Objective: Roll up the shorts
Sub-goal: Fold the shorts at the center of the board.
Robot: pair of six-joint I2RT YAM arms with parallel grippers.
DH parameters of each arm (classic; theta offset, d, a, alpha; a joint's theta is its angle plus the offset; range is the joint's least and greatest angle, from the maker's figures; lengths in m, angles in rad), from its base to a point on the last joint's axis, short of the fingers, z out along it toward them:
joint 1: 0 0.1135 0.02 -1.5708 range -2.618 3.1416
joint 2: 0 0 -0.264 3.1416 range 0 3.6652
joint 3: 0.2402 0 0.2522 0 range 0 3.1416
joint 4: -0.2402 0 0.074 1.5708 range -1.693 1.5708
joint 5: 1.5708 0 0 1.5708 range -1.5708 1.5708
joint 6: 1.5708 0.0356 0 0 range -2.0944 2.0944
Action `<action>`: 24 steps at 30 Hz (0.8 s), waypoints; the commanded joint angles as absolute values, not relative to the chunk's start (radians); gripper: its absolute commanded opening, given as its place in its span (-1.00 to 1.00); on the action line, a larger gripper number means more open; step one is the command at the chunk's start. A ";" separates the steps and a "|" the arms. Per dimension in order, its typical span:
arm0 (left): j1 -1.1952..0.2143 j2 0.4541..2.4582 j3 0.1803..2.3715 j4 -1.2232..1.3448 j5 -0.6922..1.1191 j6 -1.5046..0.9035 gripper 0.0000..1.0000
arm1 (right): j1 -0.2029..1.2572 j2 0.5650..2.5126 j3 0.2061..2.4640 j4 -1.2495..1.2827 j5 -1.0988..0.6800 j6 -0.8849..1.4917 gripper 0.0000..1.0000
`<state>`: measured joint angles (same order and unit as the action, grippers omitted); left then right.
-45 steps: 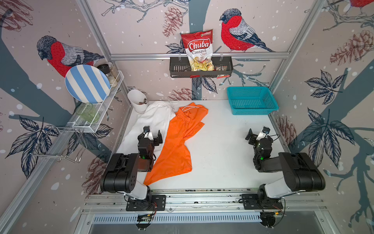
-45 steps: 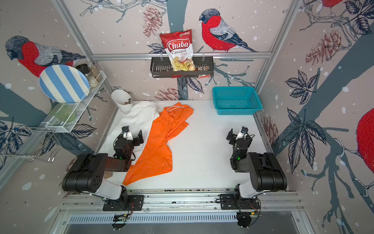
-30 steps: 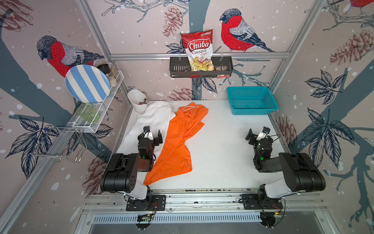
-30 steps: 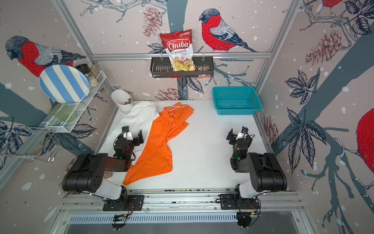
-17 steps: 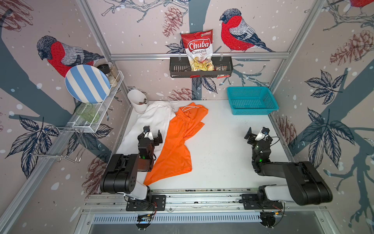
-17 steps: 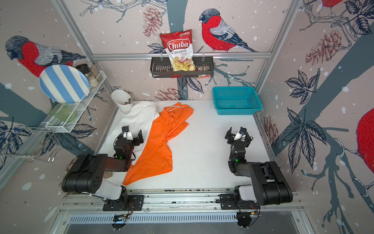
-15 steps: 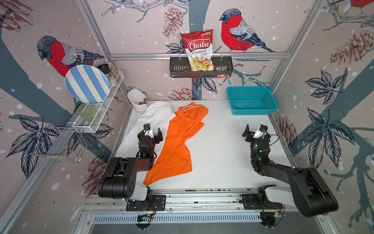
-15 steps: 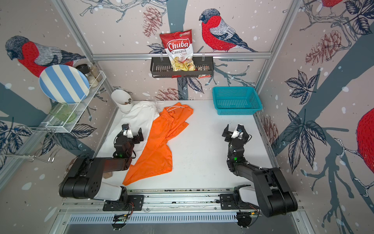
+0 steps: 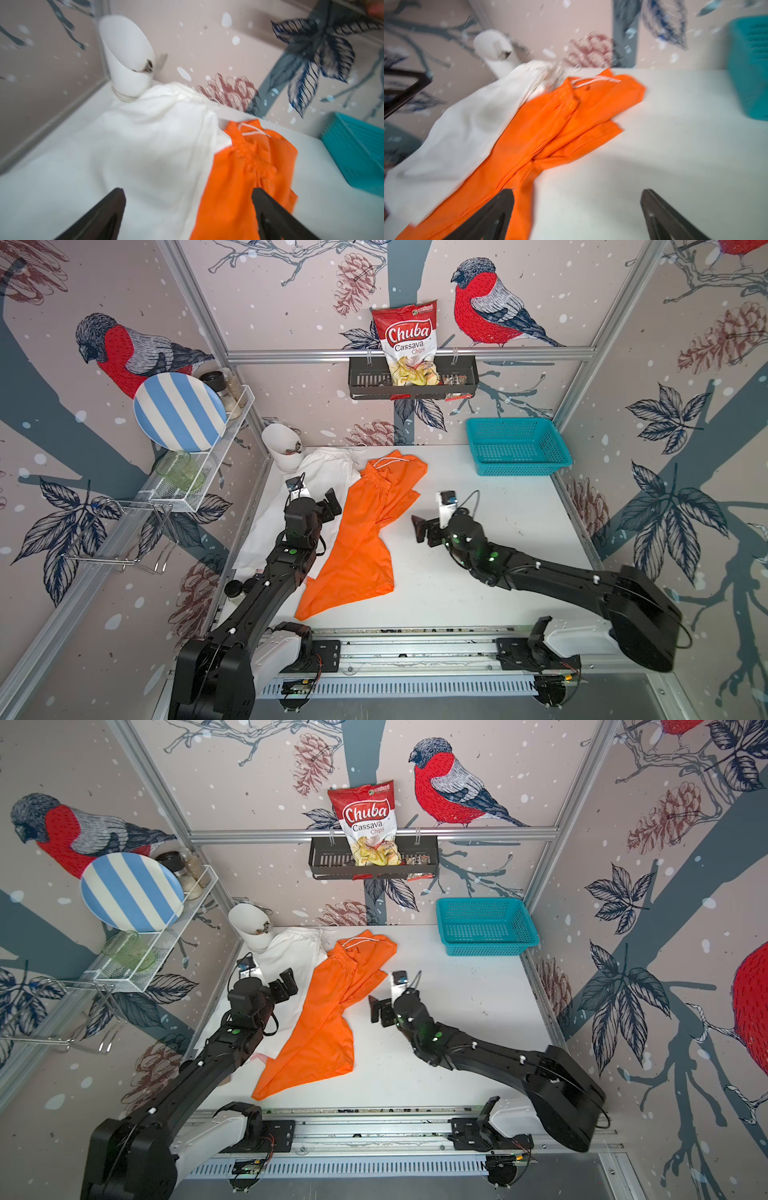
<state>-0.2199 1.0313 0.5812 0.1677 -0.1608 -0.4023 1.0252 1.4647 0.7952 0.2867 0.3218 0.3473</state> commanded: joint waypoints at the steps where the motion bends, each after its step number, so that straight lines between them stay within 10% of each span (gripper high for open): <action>1: -0.245 1.024 0.566 0.057 -0.043 -0.474 0.94 | 1.134 1.635 0.928 0.125 0.285 0.393 0.95; 12: -0.252 1.144 0.518 0.070 -0.012 -0.560 0.92 | 1.297 2.015 1.181 -0.121 0.361 0.582 0.76; 20: -0.253 1.308 0.565 0.101 0.015 -0.566 0.92 | 1.201 1.914 0.998 -0.070 0.308 0.646 -0.98; 24: -0.252 1.379 0.572 0.114 -0.037 -0.565 0.91 | 1.092 1.761 0.867 -0.051 0.325 0.644 -1.00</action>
<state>-0.2508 1.3518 0.5663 0.0834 -0.0010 -0.5537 1.1385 1.8244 0.9237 0.0143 0.3252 0.6167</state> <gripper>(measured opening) 0.958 0.082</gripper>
